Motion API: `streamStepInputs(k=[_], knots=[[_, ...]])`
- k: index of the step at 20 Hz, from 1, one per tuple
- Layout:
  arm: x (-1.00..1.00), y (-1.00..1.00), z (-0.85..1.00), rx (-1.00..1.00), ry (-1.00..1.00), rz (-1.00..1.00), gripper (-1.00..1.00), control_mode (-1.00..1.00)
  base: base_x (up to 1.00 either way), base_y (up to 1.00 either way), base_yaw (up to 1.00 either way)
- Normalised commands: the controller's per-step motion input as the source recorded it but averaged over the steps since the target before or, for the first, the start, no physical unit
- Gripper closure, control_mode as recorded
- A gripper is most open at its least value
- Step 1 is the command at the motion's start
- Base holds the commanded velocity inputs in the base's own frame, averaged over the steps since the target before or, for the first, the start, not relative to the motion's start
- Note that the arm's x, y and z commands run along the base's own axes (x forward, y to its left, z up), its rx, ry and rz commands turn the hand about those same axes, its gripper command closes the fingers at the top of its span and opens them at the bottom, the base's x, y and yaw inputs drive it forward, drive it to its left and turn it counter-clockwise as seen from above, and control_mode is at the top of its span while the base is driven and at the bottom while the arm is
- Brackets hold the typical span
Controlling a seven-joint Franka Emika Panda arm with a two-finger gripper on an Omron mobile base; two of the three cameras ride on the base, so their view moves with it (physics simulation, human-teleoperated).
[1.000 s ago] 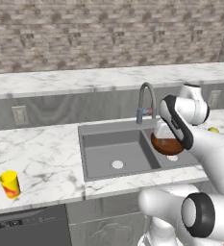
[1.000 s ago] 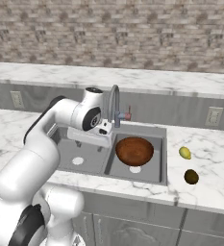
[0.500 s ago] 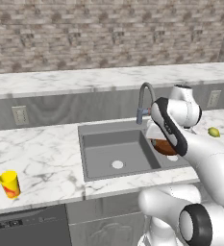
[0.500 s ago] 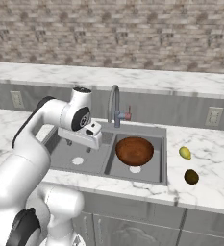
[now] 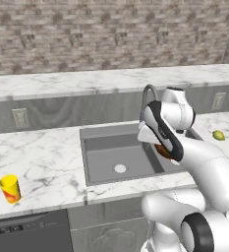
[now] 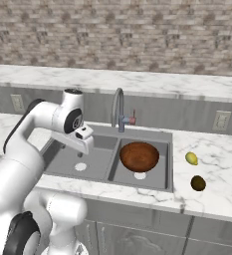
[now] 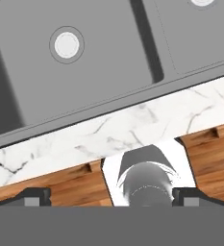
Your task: Remove the lemon and avocado from the sink. Then move the bowl and cup from the counter to the sink for washing.
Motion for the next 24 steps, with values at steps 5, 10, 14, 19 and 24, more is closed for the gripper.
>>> streamStepInputs(k=[5, 10, 14, 19, 24], knots=[[0.09, 0.38, 0.00, -0.04, 0.00, -0.10, -1.00, -1.00, 0.00, 0.00, 0.00], [0.05, 0.35, 0.00, -0.12, 0.00, -0.06, -1.00, -1.00, 0.00, 0.00, 0.00], [0.01, 0.31, 0.01, -0.11, 0.00, 0.00, -1.00, -1.00, 0.00, 0.00, 0.00], [0.00, 0.35, 0.03, -0.04, 0.00, 0.00, -1.00, -1.00, 0.00, 0.00, 0.00], [0.00, 0.34, 0.09, 0.00, 0.01, 0.00, -1.00, -1.00, 0.00, 0.00, 0.00]])
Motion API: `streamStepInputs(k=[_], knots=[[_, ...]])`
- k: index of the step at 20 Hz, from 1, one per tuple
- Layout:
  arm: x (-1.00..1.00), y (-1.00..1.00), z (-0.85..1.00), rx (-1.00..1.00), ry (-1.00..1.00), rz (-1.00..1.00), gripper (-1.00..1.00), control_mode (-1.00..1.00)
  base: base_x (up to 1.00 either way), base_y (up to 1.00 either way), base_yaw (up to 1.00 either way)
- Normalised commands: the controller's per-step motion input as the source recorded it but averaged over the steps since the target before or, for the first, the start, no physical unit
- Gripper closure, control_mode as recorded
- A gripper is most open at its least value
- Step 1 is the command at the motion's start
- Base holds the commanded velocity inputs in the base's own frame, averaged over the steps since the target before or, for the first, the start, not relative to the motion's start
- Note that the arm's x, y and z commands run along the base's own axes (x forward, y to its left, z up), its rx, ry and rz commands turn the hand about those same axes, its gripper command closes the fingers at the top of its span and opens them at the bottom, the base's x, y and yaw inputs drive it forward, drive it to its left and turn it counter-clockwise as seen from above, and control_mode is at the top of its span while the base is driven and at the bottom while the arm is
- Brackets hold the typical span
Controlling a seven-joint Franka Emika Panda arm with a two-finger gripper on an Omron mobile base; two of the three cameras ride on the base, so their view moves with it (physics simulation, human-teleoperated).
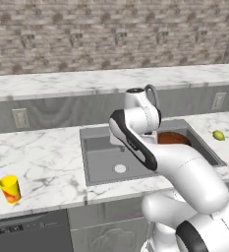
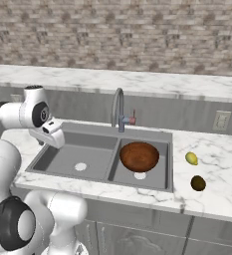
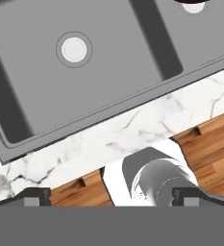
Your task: Remove the lemon and avocado from the sink. Then move the bowl and cup from the counter to the sink for washing.
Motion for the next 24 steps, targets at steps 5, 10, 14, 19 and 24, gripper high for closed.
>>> streamStepInputs(k=[5, 10, 14, 19, 24], knots=[[0.00, 0.35, 0.08, 0.01, 0.06, 0.01, -1.00, -1.00, 0.00, 0.00, 0.00], [-0.01, 0.35, 0.08, 0.02, 0.08, 0.05, -1.00, -1.00, 0.00, 0.00, 0.00], [-0.01, 0.37, 0.06, 0.00, 0.03, 0.05, -1.00, -1.00, 0.00, 0.00, 0.00], [-0.03, 0.36, 0.04, 0.00, 0.07, 0.05, -1.00, -1.00, 0.00, 0.00, 0.00], [-0.08, 0.31, 0.01, 0.02, 0.08, 0.06, -1.00, -1.00, 0.00, 0.00, 0.00]])
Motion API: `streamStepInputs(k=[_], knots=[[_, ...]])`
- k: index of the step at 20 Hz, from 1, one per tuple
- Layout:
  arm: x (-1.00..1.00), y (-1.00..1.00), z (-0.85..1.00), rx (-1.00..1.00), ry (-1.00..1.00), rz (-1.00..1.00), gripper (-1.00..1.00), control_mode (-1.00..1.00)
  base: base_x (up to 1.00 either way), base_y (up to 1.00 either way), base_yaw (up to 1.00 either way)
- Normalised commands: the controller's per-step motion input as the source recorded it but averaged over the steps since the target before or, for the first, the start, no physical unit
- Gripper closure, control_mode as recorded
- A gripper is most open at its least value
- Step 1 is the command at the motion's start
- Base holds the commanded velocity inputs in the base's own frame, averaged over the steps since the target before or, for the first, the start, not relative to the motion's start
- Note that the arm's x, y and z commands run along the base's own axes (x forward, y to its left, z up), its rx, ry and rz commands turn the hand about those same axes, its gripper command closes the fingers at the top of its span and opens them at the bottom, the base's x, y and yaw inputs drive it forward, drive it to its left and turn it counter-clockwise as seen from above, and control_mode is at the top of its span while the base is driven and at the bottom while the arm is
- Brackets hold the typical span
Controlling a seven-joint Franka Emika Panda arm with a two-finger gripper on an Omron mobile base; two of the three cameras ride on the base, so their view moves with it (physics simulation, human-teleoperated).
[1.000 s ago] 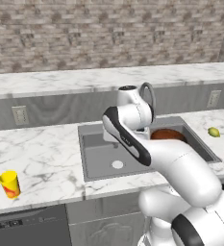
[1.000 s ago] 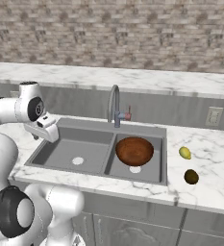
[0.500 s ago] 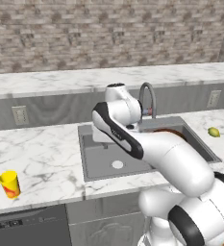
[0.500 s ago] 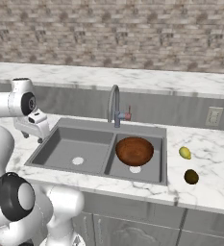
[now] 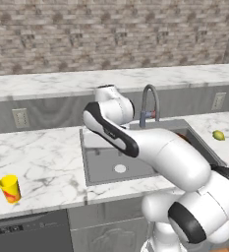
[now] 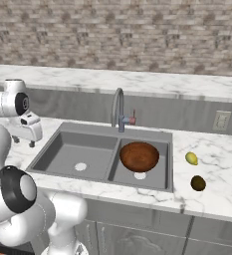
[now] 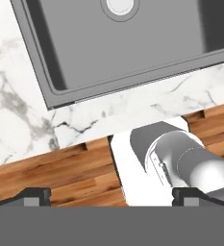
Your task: Remove the lemon and avocado from the sink. Then move the bowl and cup from the counter to the sink for washing.
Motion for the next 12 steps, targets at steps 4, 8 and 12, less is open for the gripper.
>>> streamStepInputs(k=[4, 8, 12], knots=[[-0.09, 0.29, 0.00, 0.04, 0.07, 0.06, -1.00, -1.00, 0.00, 0.00, 0.00], [-0.10, 0.29, 0.00, 0.05, 0.00, 0.02, -1.00, -1.00, 0.00, 0.00, 0.00], [-0.11, 0.28, 0.00, 0.08, 0.00, 0.00, -1.00, -1.00, 0.00, 0.00, 0.00]])
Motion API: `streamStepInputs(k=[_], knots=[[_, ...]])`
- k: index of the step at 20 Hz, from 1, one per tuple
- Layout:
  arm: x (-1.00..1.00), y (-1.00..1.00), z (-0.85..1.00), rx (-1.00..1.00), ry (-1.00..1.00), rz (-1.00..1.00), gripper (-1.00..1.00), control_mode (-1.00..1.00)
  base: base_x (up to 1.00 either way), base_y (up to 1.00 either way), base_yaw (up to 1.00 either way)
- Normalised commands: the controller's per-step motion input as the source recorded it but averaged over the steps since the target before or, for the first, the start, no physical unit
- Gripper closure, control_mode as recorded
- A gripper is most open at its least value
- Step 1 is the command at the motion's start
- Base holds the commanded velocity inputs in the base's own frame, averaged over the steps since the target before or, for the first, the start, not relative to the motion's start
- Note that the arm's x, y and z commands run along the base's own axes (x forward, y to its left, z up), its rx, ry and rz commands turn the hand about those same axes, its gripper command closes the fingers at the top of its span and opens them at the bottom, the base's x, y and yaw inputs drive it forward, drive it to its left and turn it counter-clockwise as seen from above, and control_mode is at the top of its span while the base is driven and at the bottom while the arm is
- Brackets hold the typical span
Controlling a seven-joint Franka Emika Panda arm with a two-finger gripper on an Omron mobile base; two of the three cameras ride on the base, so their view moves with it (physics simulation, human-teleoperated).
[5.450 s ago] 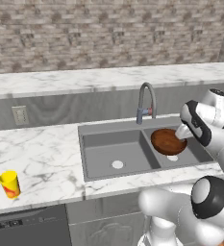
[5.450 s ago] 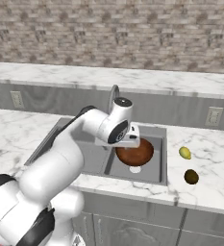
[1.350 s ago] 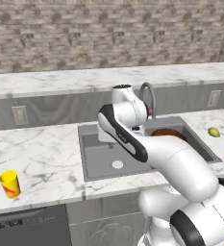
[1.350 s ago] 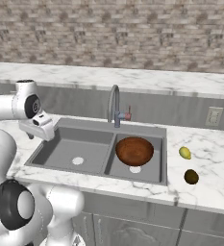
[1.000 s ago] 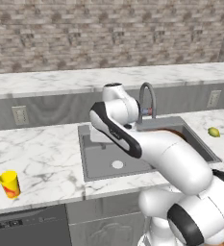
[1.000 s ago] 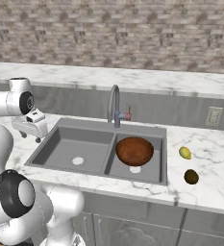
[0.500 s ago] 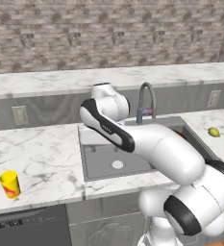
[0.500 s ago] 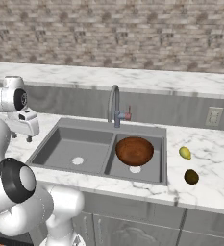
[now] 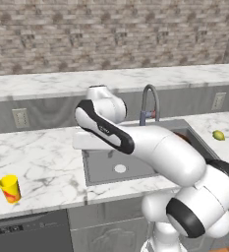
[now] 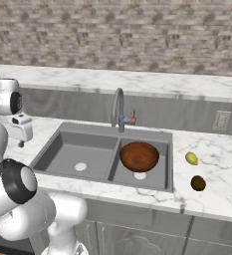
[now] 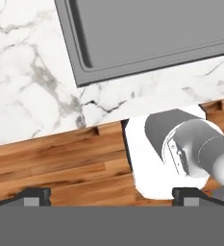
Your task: Remove the lemon and avocado from the sink. Then move the bowl and cup from the counter to the sink for washing.
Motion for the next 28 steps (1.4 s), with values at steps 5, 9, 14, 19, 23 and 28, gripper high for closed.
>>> streamStepInputs(k=[5, 9, 14, 19, 23, 28], knots=[[-0.10, 0.27, 0.00, 0.02, -0.06, 0.03, -1.00, -1.00, 0.00, 0.00, 0.00], [-0.06, 0.27, 0.00, 0.00, -0.11, 0.04, -1.00, -1.00, 0.00, 0.00, 0.00], [0.00, 0.29, 0.00, 0.00, -0.12, 0.03, -1.00, -1.00, 0.00, 0.00, 0.00], [0.00, 0.28, 0.03, 0.03, -0.01, 0.02, -1.00, -1.00, 0.00, 0.00, 0.00], [0.00, 0.32, 0.02, 0.05, 0.00, 0.04, -1.00, -1.00, 0.00, 0.00, 0.00], [0.00, 0.34, 0.00, 0.03, -0.02, 0.03, -1.00, -1.00, 0.00, 0.00, 0.00]])
